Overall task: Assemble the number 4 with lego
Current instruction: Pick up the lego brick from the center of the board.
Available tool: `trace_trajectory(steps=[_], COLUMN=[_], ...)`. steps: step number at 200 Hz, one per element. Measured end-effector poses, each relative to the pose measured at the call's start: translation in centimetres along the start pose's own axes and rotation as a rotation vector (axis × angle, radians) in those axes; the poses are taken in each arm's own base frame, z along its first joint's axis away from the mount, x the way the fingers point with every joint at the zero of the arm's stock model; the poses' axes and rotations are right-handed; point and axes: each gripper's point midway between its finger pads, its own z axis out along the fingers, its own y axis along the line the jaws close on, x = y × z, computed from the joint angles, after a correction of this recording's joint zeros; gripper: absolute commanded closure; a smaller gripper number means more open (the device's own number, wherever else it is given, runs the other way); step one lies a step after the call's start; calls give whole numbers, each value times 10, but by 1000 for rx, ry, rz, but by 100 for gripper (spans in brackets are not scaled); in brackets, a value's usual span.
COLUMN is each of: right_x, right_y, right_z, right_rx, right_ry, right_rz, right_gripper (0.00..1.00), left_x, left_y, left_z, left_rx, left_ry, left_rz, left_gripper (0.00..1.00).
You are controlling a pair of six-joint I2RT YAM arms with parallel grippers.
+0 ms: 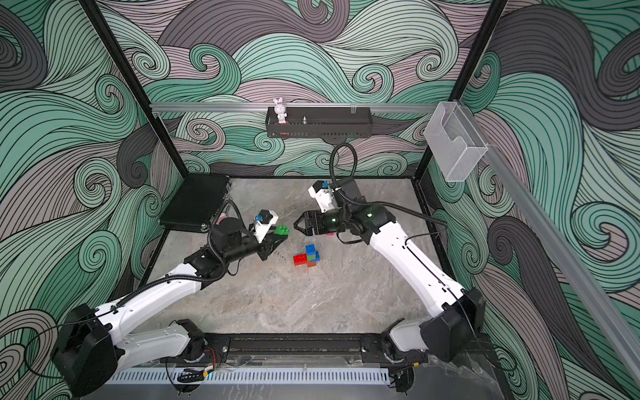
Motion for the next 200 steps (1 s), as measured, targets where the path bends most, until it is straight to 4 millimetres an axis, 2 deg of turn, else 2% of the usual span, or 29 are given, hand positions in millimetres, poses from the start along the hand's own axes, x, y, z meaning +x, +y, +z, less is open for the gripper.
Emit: trace_trajectory(steps=[15,35,84,132,176,200], right_x=[6,17,35,26,24,24], right_y=[4,8,12,14,13,11], right_z=[3,11,38,49,62,63], right_rx=[-22,-35,-68,-83,-70,-42], right_ry=[30,80,181,162,164,157], right_rz=[3,8,31,70,51,18], right_gripper=[31,35,41,50,72,76], left_x=[0,-10,-22,-21,-16,-15], left_y=[-7,-12,-18,-20,-21,-19], left_z=[2,2,3,3,4,4], left_rx=[22,28,34,37,42,29], left_ry=[-10,-56,-104,-106,-91,-86], left_rz=[73,151,233,247,229,215], left_gripper=[100,100,100,100,100,74])
